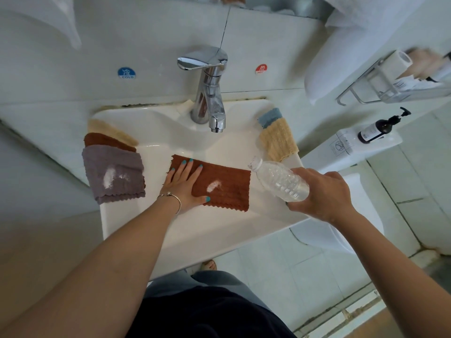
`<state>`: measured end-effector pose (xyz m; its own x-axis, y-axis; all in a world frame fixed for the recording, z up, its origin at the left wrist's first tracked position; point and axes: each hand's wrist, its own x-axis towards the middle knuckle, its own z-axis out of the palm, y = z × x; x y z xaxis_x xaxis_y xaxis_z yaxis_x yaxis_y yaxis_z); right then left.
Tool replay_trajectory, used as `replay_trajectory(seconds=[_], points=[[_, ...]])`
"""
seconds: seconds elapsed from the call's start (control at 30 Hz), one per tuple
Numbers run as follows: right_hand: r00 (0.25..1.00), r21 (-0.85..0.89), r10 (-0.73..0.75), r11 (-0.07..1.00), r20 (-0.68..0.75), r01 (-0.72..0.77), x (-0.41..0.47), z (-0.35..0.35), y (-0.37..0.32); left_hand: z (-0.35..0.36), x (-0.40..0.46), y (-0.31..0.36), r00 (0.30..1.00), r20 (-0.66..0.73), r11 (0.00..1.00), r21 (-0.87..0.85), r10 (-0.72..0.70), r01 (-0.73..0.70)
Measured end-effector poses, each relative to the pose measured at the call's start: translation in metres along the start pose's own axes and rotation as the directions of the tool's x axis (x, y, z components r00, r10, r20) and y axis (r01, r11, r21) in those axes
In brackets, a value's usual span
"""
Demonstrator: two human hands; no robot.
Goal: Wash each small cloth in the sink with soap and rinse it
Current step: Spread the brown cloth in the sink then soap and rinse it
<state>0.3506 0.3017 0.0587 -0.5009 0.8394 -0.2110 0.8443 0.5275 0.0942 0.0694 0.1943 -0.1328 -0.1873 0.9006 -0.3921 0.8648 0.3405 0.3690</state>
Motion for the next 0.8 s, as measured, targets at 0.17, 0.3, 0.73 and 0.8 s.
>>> replay_trajectory(seconds=[0.17,0.3,0.73,0.8], points=[[1.000,-0.024,-0.004,1.000,0.009,0.004,-0.0019,-0.0031,-0.0017,0.0004,0.0001,-0.0002,1.000,0.000,1.000,0.005,0.000,0.000],[1.000,-0.026,0.003,1.000,0.013,-0.003,-0.0028,-0.0034,-0.0032,0.0001,-0.0004,-0.0003,1.000,0.004,1.000,0.003,0.000,0.000],[0.999,-0.062,-0.017,0.998,0.038,0.019,-0.0011,-0.0022,-0.0051,-0.0007,-0.0013,0.0000,1.000,-0.006,1.000,0.014,-0.003,0.003],[0.999,-0.067,-0.019,0.997,0.040,0.021,-0.0009,-0.0022,-0.0053,-0.0002,-0.0012,-0.0003,1.000,-0.007,1.000,0.013,-0.004,0.004]])
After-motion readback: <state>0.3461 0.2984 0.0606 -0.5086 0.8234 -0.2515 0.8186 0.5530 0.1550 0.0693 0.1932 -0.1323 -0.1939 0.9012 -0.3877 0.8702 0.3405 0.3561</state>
